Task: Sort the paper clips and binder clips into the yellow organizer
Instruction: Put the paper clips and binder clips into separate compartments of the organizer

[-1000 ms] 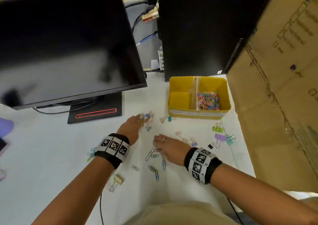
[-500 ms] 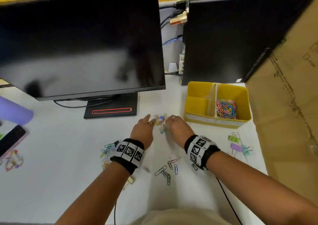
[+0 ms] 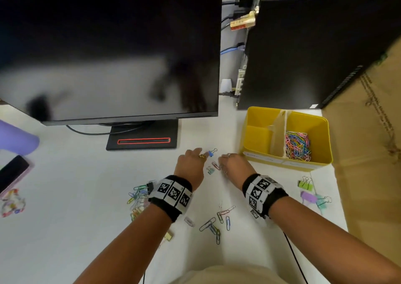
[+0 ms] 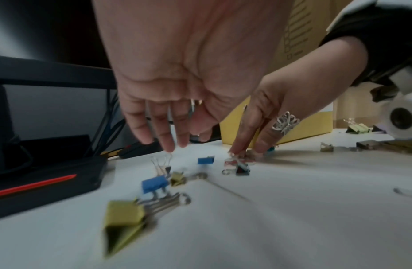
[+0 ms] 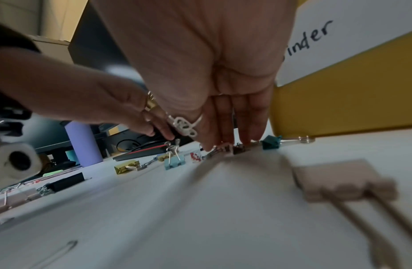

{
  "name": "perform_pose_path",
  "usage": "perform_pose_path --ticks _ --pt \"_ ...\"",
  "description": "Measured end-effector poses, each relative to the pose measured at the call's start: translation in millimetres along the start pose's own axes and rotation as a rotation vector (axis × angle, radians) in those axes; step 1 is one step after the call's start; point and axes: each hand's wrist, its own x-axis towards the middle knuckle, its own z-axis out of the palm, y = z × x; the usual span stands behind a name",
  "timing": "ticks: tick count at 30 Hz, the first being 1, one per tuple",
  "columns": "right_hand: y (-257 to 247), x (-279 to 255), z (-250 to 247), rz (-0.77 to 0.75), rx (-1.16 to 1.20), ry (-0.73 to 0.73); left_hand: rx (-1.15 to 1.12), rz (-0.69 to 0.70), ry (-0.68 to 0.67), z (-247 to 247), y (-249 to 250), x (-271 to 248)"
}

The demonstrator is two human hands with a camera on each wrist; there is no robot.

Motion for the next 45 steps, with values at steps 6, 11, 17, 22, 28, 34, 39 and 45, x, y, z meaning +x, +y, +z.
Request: perform_pose_path --ticks 6,11,17,22,28,34,39,45 --pt "-5 -6 10 -0.115 -0.211 -0.085 -0.113 0.122 0.103 4 5 -18" --pt "-5 -33 8 -0.169 -0.263 -0.078 -0.243 -0.007 -0.007 15 -28 -76" --pt "0 -88 35 -0.436 -0.191 -0.034 -0.352 -0.080 -0.193 43 -36 -121" --pt "-3 -109 57 -0.402 0.102 -0.024 -0.396 -0.073 -0.275 50 -14 -100" --pt "-16 -105 53 -0.185 0.200 -0.218 -0.427 -0.074 -0.107 59 20 -112" --pt "-19 -105 59 -0.209 0.129 -0.132 -0.250 -0.158 -0.179 83 51 -123" --pt "-21 -102 67 -0.219 0.219 0.009 -0.159 -0.098 -0.112 82 43 -119" --pt "-19 -106 74 -0.206 0.281 0.018 -0.190 -0.070 -0.057 84 30 -113"
